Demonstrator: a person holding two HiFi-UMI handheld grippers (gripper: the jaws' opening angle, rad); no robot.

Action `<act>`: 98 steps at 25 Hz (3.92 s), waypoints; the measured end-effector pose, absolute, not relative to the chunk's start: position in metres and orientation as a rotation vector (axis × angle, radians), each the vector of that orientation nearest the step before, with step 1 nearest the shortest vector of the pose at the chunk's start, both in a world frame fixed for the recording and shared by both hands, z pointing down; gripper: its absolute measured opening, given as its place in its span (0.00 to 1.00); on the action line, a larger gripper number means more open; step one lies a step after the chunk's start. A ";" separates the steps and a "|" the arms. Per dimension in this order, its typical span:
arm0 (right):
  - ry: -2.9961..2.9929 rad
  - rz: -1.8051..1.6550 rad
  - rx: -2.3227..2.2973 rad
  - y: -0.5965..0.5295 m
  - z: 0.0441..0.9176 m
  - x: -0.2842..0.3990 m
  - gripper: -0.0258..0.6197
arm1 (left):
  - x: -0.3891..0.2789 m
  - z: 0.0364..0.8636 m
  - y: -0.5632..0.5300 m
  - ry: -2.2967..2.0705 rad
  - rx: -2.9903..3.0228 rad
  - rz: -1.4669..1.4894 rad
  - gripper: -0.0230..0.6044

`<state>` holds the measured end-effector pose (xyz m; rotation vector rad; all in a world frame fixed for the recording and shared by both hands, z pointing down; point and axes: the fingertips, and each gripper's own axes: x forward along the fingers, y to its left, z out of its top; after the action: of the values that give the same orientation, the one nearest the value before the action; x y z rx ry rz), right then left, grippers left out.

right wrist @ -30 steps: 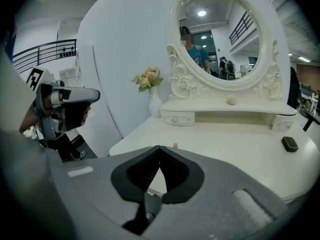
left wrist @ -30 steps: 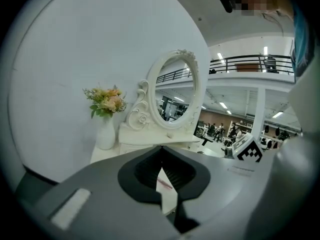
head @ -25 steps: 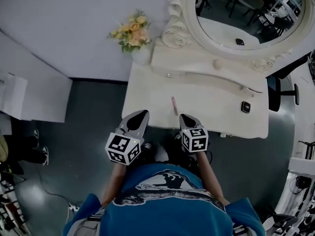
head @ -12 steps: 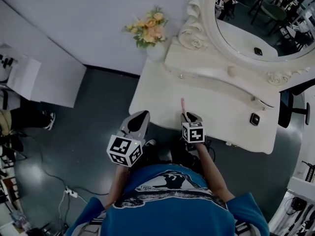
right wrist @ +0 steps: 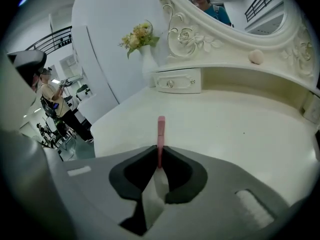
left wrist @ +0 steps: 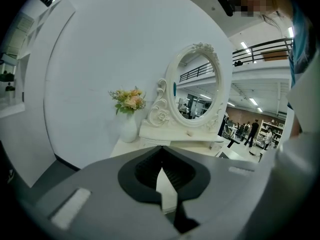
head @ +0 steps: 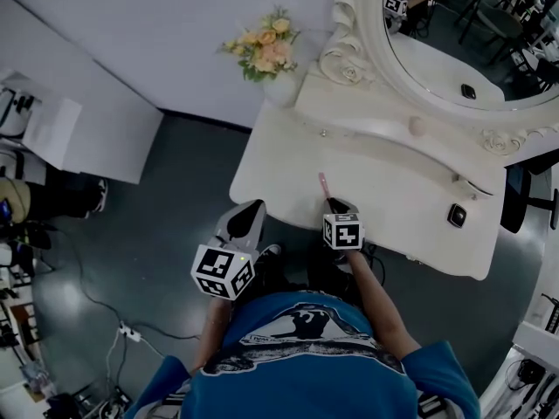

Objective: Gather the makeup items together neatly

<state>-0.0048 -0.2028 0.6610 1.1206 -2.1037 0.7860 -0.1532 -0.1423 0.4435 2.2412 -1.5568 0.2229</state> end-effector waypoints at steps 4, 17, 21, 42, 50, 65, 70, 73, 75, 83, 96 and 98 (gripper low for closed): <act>-2.108 0.844 1.102 -0.201 0.660 -0.004 0.10 | -0.133 0.442 -0.145 -1.526 2.266 0.225 0.05; -1.999 1.039 1.414 -0.206 0.651 0.123 0.10 | -0.062 0.447 -0.161 -1.405 2.353 0.251 0.05; -1.951 1.088 1.527 -0.207 0.649 0.167 0.10 | -0.036 0.448 -0.167 -1.370 2.378 0.261 0.05; -1.866 1.169 1.653 -0.221 0.658 0.216 0.10 | 0.021 0.450 -0.185 -1.260 2.424 0.250 0.05; -1.907 1.319 1.652 -0.214 0.652 0.226 0.23 | 0.030 0.455 -0.189 -1.203 2.457 0.313 0.05; -1.678 0.945 2.042 -0.206 0.625 0.415 0.35 | 0.066 0.454 -0.184 -1.073 2.527 0.302 0.05; -1.667 0.865 2.016 -0.223 0.626 0.441 0.51 | 0.059 0.454 -0.181 -1.109 2.506 0.297 0.05; -1.636 0.859 1.946 -0.232 0.641 0.442 0.56 | 0.053 0.456 -0.179 -1.136 2.489 0.307 0.05; -1.612 0.862 1.924 -0.234 0.651 0.442 0.57 | 0.051 0.457 -0.176 -1.150 2.481 0.310 0.05; -1.638 0.852 1.923 -0.235 0.655 0.439 0.52 | 0.044 0.464 -0.167 -1.179 2.454 0.332 0.05; -1.814 0.787 1.831 -0.240 0.632 0.366 0.51 | 0.030 0.467 -0.159 -1.219 2.431 0.333 0.05; -1.876 0.779 1.791 -0.244 0.624 0.336 0.51 | 0.029 0.468 -0.157 -1.215 2.428 0.332 0.05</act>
<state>0.3361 -0.2441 0.6238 1.7907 -1.8756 0.7788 0.0294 -0.1573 0.4682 2.4278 -1.2155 0.3316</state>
